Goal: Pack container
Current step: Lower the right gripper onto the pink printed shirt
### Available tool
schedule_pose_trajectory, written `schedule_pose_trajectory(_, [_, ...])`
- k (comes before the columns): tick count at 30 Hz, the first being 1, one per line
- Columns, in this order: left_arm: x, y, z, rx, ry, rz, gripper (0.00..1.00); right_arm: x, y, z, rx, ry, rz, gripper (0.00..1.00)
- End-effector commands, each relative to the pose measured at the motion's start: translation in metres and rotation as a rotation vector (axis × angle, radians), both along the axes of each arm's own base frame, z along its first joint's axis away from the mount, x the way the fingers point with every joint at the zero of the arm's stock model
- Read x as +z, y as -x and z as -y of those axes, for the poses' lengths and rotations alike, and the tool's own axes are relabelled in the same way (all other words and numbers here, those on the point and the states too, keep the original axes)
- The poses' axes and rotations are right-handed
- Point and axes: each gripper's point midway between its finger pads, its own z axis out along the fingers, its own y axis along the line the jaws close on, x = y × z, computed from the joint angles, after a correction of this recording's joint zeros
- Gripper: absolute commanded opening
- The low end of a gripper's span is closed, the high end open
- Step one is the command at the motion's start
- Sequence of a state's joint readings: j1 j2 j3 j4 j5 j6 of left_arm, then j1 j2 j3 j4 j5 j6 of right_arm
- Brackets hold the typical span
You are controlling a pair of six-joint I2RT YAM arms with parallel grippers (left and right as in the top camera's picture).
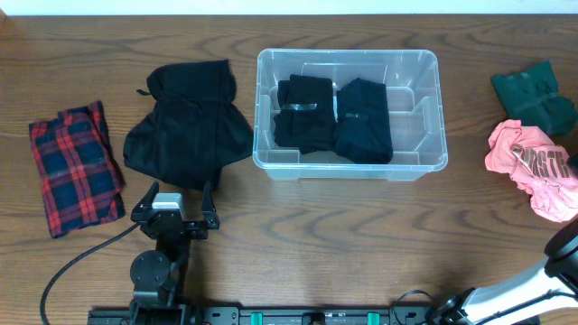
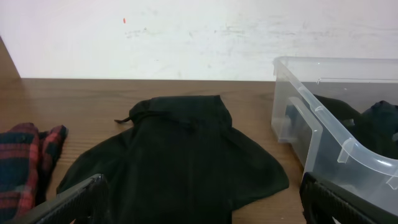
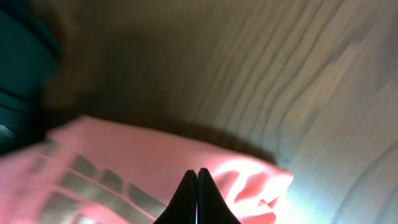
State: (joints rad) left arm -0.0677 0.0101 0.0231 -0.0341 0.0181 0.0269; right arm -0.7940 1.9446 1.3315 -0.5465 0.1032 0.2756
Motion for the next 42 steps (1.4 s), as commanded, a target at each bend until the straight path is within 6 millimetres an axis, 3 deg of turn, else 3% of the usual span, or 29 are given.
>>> schedule_pose_trajectory(1, [-0.017, 0.001, -0.004, 0.022, -0.013, -0.049, 0.98, -0.023, 0.010, -0.008, -0.026, -0.062, -0.040, 0.01])
schedule_pose_trajectory(8, [-0.017, 0.001, -0.004, 0.022, -0.013, -0.049, 0.98, -0.034, 0.010, -0.029, -0.031, -0.162, -0.015, 0.01])
schedule_pose_trajectory(17, [-0.017, 0.001, -0.004, 0.022, -0.013, -0.049, 0.98, -0.046, 0.003, -0.109, 0.055, -0.507, 0.057, 0.01])
schedule_pose_trajectory(26, [-0.017, 0.001, -0.004, 0.022, -0.013, -0.049, 0.98, -0.044, -0.006, -0.144, 0.270, -0.507, -0.012, 0.01])
schedule_pose_trajectory(31, [-0.017, 0.001, -0.004, 0.022, -0.013, -0.049, 0.98, -0.022, -0.016, -0.138, 0.321, -0.447, 0.031, 0.01])
schedule_pose_trajectory(36, [-0.017, 0.001, -0.004, 0.022, -0.013, -0.049, 0.98, 0.024, -0.035, -0.139, 0.462, -0.342, 0.114, 0.02])
schedule_pose_trajectory(40, [-0.017, 0.001, -0.004, 0.022, -0.013, -0.049, 0.98, 0.057, -0.052, -0.163, 0.645, -0.241, 0.147, 0.08])
schedule_pose_trajectory(42, [-0.017, 0.001, -0.004, 0.022, -0.013, -0.049, 0.98, 0.066, -0.064, -0.184, 0.785, -0.186, 0.147, 0.18])
